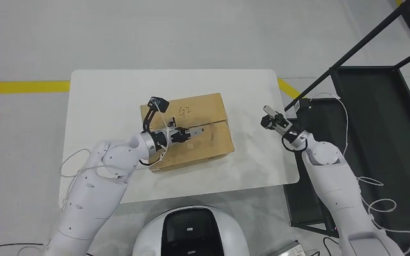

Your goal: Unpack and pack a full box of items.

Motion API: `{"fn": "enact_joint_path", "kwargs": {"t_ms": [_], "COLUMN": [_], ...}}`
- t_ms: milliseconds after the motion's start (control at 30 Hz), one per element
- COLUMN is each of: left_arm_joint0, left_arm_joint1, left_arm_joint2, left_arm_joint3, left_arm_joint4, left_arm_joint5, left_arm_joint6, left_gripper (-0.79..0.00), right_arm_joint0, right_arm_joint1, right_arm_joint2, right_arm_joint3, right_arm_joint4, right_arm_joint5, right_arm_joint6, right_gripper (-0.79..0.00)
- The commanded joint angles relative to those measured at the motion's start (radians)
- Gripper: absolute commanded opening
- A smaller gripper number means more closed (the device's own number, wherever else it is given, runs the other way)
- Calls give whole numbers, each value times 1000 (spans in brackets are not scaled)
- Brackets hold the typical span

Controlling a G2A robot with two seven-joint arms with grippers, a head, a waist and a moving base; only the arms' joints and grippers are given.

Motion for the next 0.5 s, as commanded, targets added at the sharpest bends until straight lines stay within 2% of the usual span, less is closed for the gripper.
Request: {"fn": "enact_joint_path", "kwargs": {"t_ms": [0,300,467], "left_arm_joint0": [-14,-100,-98], "left_arm_joint1": [-4,-34,-38], "left_arm_joint2": [19,101,100], "left_arm_joint3": [14,153,124], "left_arm_joint4": [-5,-64,-122], "left_arm_joint5": [-2,-41,-94], "left_arm_joint6": [8,77,87], "left_gripper": [0,0,0], "right_arm_joint0": [-1,-14,-26], "right_arm_joint1": [1,4,7], "right_arm_joint2": [3,13,25], "right_arm_joint3": [-2,-18,-42], "right_arm_joint4": [-2,-11,-16], "right_arm_joint5": [1,14,21], "right_arm_joint6": [1,6,6], "right_gripper": [0,0,0]}}
